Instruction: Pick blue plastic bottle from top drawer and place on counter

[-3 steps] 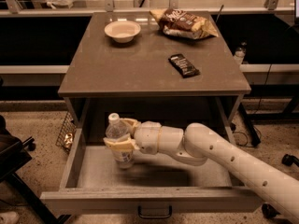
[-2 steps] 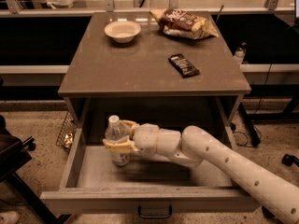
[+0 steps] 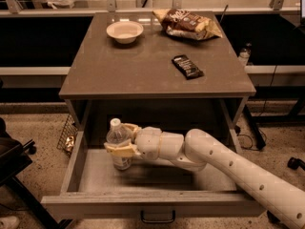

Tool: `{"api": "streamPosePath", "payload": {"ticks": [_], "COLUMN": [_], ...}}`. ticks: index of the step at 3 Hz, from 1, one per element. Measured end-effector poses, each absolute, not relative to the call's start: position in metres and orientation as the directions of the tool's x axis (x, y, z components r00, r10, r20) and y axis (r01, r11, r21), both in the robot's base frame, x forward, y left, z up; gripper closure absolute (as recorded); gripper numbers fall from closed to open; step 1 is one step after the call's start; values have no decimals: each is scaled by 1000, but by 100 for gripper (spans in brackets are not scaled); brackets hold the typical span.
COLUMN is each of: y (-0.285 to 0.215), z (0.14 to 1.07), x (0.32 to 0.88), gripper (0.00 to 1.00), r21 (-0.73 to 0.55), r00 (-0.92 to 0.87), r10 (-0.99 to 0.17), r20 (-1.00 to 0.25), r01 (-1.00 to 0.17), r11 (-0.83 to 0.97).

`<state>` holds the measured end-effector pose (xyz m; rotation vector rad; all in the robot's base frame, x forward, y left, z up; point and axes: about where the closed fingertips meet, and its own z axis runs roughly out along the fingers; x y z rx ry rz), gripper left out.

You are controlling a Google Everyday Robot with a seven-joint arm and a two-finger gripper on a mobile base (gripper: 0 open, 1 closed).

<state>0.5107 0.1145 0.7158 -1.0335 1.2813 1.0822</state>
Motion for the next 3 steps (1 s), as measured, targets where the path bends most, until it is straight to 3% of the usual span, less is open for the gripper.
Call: {"api": "streamPosePath", "payload": {"ticks": [2, 3], "y": [118, 119], "z": [717, 717], "x": [509, 508], "gripper": [12, 0], "r21": [12, 11], "r00": [-5, -5], "r10": [33, 33], "r20": [-999, -999], "r01": [-981, -982], "r11": [192, 189]}}
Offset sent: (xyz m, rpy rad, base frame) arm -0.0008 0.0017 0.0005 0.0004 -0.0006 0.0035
